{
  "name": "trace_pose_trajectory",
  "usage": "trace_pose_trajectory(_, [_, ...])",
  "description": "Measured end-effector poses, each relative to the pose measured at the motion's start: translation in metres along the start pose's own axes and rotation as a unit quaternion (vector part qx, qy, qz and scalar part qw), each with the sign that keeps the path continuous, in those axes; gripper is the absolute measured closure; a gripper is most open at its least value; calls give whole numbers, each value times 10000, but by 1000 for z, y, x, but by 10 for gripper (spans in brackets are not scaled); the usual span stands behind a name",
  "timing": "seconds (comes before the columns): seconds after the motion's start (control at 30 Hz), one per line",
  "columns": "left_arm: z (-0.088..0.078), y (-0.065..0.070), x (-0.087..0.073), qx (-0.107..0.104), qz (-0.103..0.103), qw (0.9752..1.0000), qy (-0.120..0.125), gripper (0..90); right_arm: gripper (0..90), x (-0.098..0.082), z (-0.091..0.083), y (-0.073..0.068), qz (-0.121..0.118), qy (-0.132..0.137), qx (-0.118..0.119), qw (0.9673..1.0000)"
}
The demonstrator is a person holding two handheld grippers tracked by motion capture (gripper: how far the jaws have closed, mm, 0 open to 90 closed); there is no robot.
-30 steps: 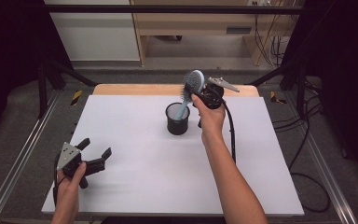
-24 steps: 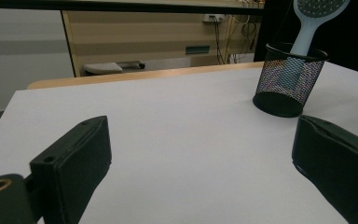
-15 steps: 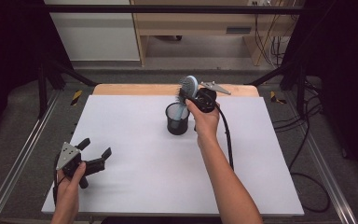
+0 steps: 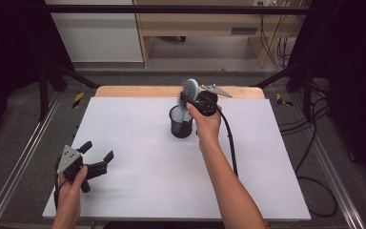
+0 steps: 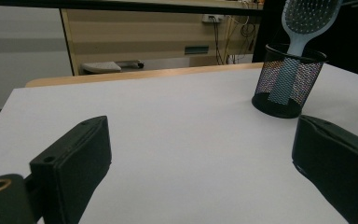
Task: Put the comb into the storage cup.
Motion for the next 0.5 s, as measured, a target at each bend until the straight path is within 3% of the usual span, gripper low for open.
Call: trace_pose_trajectory(0.5, [0,1,0,-17,2,10000,-15,47,514,-4,3,2,-2,-15,-33,10000])
Point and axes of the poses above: each handheld gripper's, and its own axes: z roughly forward along the jaws, x roughly out of its top, y roughly to its right, the point moved 9 cm from there along z, roughly forward along the jaws, and after that the axes turned 1 degree about -z, right-handed, at the moved point
